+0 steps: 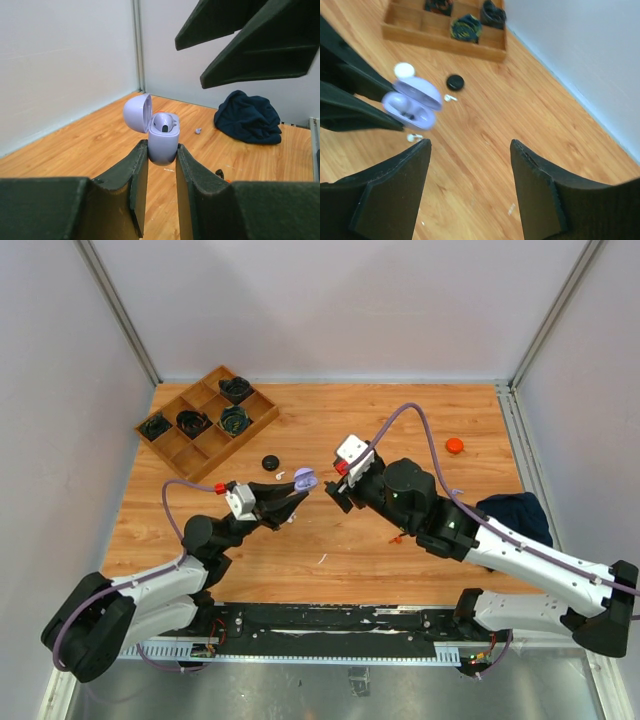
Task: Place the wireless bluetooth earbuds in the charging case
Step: Pick up the earbud from the center of the board, then place the earbud in the charging case.
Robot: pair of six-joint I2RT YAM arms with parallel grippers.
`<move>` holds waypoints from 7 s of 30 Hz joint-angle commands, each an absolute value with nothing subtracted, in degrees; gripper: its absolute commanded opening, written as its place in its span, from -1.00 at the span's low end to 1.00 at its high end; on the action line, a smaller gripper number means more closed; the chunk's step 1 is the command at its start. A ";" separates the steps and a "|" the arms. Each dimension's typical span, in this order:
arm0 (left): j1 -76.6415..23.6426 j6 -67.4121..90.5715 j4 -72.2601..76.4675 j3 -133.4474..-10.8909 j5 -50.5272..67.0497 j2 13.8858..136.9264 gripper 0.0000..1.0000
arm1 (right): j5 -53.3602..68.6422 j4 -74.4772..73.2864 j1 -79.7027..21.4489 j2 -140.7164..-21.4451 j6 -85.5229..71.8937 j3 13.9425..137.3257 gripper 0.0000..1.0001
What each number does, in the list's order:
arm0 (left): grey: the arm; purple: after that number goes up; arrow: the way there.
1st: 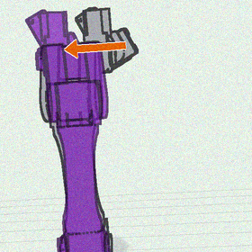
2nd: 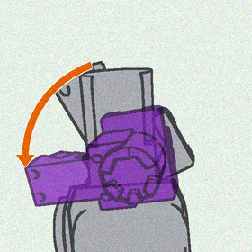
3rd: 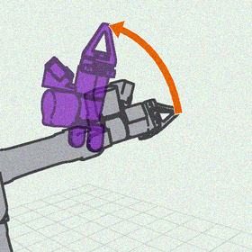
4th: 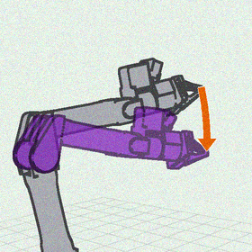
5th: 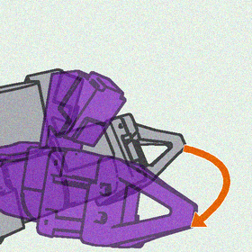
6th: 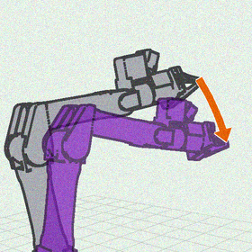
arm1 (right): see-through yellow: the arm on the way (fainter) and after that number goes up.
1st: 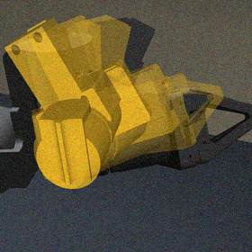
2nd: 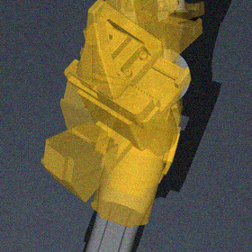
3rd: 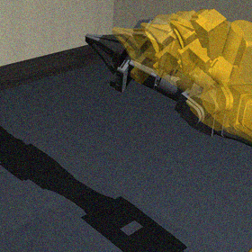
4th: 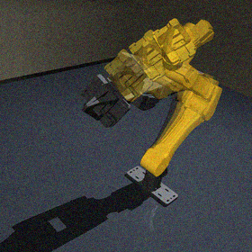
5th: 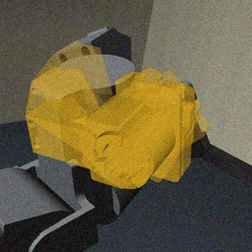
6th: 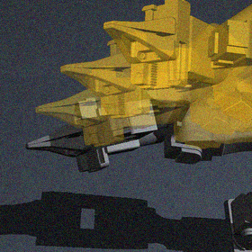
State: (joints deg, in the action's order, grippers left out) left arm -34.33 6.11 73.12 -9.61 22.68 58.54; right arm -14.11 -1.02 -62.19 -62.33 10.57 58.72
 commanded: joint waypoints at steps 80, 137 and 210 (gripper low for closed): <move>-34.72 -0.84 67.50 -2.20 14.69 44.59 -0.99 | 1.15 -36.15 4.13 -101.91 -2.24 67.39 -0.04; -34.72 -0.93 70.30 -1.84 16.82 44.96 -0.99 | 1.26 -34.10 -8.20 -89.83 -2.88 65.85 -0.64; -34.72 11.49 85.24 -9.38 30.75 58.81 -1.00 | 25.07 24.46 -53.00 -58.97 2.88 46.53 -0.58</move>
